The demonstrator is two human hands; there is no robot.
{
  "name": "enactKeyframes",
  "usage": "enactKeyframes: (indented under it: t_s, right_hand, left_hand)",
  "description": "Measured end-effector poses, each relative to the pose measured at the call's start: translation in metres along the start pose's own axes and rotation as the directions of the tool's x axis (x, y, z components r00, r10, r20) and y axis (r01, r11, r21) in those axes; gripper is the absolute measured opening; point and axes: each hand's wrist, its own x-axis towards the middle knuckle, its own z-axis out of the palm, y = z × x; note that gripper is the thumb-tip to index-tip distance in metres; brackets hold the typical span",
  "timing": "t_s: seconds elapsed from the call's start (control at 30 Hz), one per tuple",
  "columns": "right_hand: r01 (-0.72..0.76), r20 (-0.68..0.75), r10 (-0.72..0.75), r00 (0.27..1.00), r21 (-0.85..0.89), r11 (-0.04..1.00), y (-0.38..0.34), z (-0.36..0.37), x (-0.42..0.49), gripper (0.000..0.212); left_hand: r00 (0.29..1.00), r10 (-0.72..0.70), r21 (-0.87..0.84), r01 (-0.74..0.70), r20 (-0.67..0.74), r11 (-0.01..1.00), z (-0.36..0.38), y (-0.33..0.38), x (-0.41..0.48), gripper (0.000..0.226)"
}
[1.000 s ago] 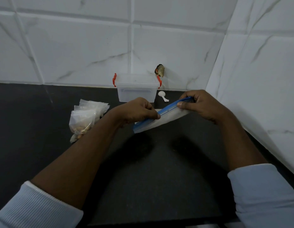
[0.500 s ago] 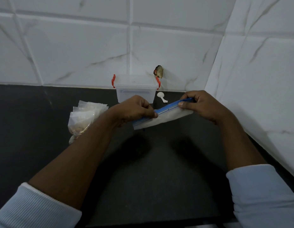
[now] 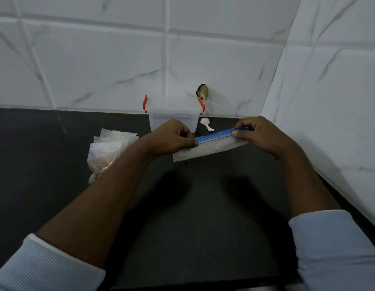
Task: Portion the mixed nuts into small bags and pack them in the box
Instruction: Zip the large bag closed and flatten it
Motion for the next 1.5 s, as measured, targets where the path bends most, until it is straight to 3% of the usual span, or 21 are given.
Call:
enactKeyframes:
  t_s: [0.67,0.93,1.23,1.33,1.5]
  right_hand:
    - [-0.050,0.073,0.043,0.996,0.108,0.993,0.001,-0.008,-0.004,0.008]
    - [-0.035,0.329,0.025,0.944,0.025,0.999,0.003,-0.025,-0.011,0.013]
    - [-0.184,0.576,0.145,0.805,0.010,0.983,0.006,-0.027,-0.024,0.018]
    - [-0.211,0.604,0.200,0.771,-0.054,0.976,0.009,-0.021,-0.031,0.018]
    - [-0.173,0.552,0.217,0.805,-0.131,0.976,0.005,-0.008,-0.033,0.016]
  left_hand:
    - [0.999,0.017,0.165,-0.012,-0.030,0.986,-0.020,-0.016,-0.016,0.011]
    - [0.985,-0.018,0.218,-0.019,0.169,0.976,-0.035,-0.019,-0.024,0.012]
    - [0.948,-0.100,0.281,0.011,0.302,0.960,-0.021,-0.019,-0.029,0.013]
    - [0.908,-0.139,0.299,0.016,0.396,0.954,-0.015,-0.020,-0.033,0.012]
    - [0.891,-0.185,0.320,0.048,0.414,0.946,-0.013,-0.018,-0.034,0.007]
